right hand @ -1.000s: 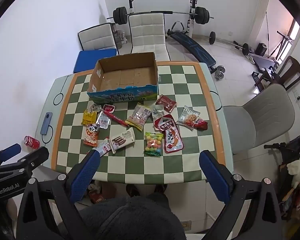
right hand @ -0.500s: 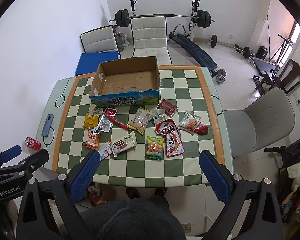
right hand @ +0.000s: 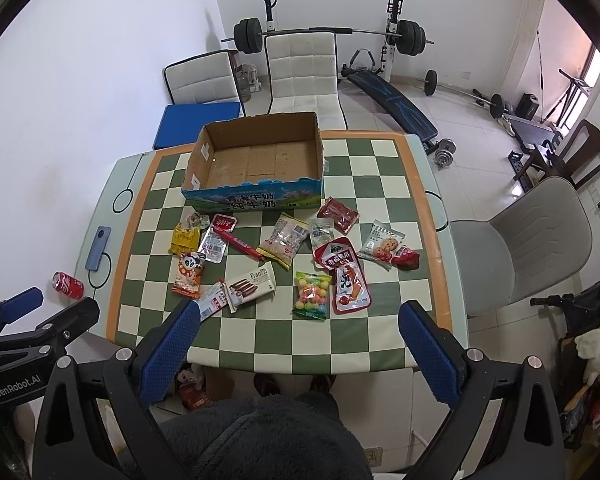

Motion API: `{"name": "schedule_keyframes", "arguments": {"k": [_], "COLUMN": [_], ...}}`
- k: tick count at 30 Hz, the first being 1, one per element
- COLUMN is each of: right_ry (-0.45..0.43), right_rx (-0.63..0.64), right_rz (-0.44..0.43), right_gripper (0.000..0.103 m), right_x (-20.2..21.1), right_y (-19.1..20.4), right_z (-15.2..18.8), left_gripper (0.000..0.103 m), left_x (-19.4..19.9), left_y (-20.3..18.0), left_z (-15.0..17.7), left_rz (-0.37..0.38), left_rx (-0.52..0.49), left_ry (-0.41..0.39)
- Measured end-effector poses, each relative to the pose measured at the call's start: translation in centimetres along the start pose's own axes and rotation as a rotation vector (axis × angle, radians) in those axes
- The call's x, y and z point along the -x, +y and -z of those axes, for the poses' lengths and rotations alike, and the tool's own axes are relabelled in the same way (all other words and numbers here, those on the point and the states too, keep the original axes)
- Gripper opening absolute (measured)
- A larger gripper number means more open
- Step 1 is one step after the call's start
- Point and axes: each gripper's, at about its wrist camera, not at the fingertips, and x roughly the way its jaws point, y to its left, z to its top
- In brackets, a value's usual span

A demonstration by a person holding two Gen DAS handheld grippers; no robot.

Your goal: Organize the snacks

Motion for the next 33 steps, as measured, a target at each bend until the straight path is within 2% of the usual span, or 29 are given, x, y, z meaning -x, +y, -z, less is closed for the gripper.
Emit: {"name": "schedule_keyframes", "arguments": {"k": [33], "right_ry": [0.001], "right_rx": [0.010], "right_rz": [0.018], "right_gripper": [0.101], "right_x": [-0.2], "right_y": [-0.3], "right_z": [1.4], "left_gripper": [0.103], "left_x": [0.0], "left_y": [0.2], "left_z": [0.2], "left_rz": [0.001], "left_rx": [-0.002], "left_ry": [0.004]}}
